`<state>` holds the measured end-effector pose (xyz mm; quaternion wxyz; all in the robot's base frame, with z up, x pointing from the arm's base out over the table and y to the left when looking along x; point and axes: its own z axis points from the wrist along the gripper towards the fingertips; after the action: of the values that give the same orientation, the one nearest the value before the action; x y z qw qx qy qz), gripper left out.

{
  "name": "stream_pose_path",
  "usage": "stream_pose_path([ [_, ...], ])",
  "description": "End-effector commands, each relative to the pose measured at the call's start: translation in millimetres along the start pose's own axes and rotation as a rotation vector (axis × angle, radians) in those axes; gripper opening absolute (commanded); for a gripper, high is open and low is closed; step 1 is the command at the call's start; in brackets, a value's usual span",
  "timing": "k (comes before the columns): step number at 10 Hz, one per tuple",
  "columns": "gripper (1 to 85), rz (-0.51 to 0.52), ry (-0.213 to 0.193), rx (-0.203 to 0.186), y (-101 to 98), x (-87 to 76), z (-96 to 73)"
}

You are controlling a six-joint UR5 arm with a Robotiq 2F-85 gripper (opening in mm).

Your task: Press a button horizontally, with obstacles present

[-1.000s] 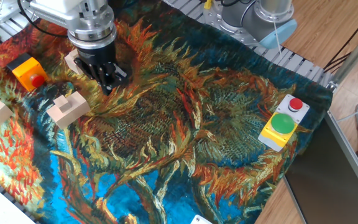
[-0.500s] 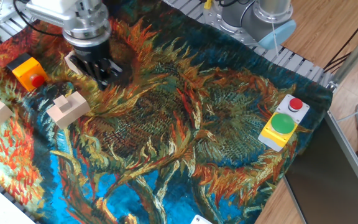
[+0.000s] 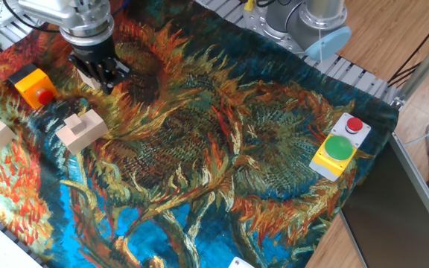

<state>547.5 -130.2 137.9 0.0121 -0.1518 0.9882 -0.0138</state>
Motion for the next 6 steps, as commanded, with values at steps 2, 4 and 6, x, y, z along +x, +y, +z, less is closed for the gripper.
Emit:
stream_pose_path([
  [2,1.3,-0.005,-0.001,0.006,-26.6,4.4,11.7],
  [4,1.3,-0.074,-0.009,0.046,-73.6,4.5,35.4],
  [6,1.3,-0.128,-0.009,0.07,-109.8,5.3,47.2],
])
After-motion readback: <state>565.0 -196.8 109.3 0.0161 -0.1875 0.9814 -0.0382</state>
